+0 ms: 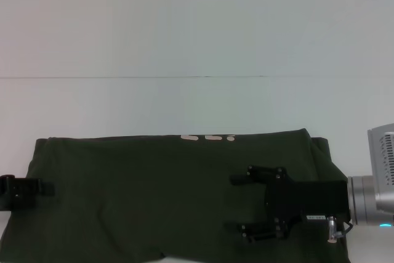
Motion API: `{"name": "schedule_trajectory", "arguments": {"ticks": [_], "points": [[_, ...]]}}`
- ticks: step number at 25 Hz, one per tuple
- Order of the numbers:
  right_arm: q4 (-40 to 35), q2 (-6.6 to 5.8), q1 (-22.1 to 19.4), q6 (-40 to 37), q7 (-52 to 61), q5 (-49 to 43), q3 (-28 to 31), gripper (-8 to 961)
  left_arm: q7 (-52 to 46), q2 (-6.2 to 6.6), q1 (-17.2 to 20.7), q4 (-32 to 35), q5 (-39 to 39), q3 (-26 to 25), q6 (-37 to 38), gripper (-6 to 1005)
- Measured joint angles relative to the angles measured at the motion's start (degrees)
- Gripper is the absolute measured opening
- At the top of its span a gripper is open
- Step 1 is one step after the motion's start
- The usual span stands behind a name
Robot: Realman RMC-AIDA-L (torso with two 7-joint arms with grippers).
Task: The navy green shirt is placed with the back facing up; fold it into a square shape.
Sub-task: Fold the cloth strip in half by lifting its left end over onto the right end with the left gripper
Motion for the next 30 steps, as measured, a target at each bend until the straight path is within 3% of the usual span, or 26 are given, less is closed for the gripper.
{"name": "schedule_trajectory", "arguments": {"ticks": [30], "points": [[0.0,0.0,0.0,0.5,0.0,0.0,0.6,900,-0.2,-0.36,0.8,0.1,1.6,-0.4,-8.6,716]]}}
